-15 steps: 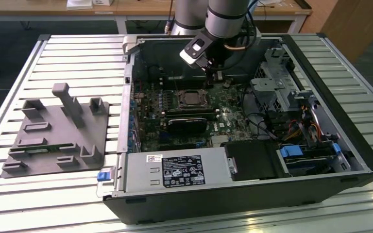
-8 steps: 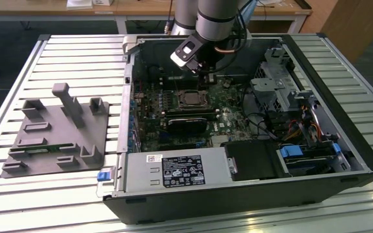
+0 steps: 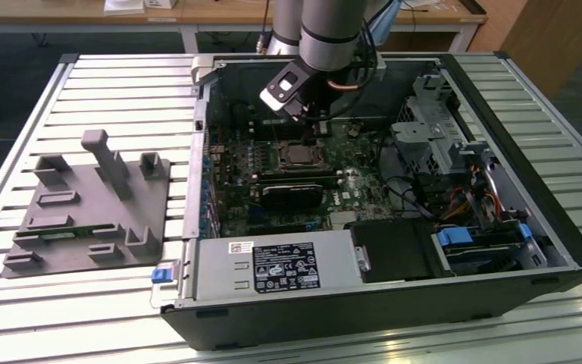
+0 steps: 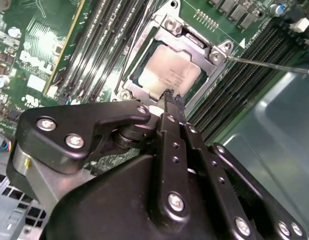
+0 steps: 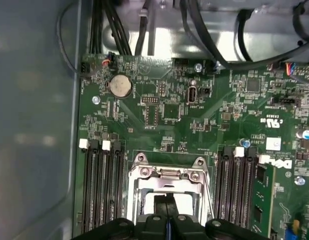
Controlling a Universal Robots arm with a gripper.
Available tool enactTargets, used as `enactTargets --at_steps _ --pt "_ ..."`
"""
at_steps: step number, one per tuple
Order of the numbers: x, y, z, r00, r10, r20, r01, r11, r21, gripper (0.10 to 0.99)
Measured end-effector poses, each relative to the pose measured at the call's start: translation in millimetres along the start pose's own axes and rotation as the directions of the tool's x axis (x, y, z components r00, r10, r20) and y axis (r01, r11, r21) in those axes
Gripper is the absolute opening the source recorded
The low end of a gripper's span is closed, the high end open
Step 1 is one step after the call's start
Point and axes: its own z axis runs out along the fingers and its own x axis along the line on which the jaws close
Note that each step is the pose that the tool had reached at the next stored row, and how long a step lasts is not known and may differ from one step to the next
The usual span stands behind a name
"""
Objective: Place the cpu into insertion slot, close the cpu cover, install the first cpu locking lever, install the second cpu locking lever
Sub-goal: 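Close the cpu cover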
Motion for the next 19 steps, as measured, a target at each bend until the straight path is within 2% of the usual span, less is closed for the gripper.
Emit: enactTargets --at_steps 11,19 --pt "0.4 -21.3 8.3 1.0 0.0 0.0001 0.0 1.0 0.0 0.114" --pt "0.5 -30.6 13.8 1.0 0.0 -0.0002 0.0 1.0 0.0 0.114"
